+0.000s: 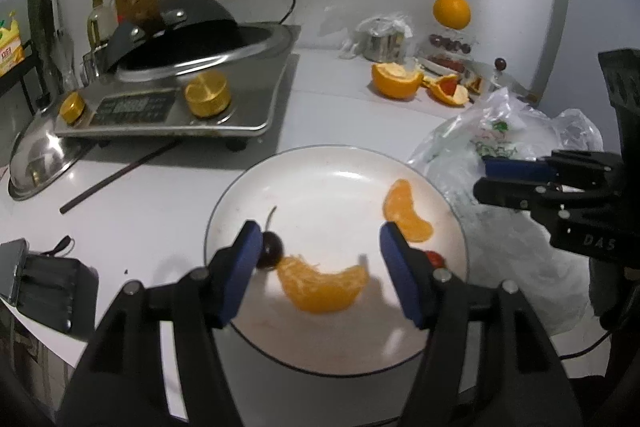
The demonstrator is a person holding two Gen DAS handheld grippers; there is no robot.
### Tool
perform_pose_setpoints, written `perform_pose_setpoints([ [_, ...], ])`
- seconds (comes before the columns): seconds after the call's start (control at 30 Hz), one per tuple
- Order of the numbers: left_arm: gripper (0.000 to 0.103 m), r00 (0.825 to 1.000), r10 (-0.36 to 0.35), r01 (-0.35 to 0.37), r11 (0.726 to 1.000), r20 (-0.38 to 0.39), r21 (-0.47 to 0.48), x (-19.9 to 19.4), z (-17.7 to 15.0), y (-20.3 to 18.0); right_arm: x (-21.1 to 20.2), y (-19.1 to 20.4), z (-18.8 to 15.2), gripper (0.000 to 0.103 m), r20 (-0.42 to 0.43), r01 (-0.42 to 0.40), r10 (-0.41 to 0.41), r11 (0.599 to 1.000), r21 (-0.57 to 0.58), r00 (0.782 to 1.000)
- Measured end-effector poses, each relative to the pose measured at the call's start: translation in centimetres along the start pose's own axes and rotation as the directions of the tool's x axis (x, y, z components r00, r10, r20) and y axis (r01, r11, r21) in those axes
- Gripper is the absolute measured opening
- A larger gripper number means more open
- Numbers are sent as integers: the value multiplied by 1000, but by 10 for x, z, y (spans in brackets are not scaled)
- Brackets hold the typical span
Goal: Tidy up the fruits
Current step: 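Move both open tools back toward the fruit on the bag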
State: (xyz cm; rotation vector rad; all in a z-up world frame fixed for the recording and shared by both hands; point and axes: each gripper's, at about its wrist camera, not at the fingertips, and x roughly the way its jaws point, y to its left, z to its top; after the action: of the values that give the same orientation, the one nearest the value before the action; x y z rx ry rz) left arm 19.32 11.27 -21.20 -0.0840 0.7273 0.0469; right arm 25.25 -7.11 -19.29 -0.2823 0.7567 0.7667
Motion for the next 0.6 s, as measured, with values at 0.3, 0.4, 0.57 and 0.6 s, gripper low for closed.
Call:
perform_pose_setpoints([
  [0.3,63,1000,-1,0,999,13,34,-9,5,-28,-28,-19,-17,32,27,22,-23,999,31,999],
  [0.4,63,1000,1,-2,999,15,50,-10,8,-37,-37,-28,-24,32,39,32,-33,998,47,999],
  [0.57,63,1000,-7,5,997,19,74,-13,10,-57,-48,-44,-34,32,49,47,-51,996,74,997],
  [0.6,63,1000,-9,7,997,19,78,-13,11,-60,-51,-47,-37,32,50,52,-56,996,79,997],
])
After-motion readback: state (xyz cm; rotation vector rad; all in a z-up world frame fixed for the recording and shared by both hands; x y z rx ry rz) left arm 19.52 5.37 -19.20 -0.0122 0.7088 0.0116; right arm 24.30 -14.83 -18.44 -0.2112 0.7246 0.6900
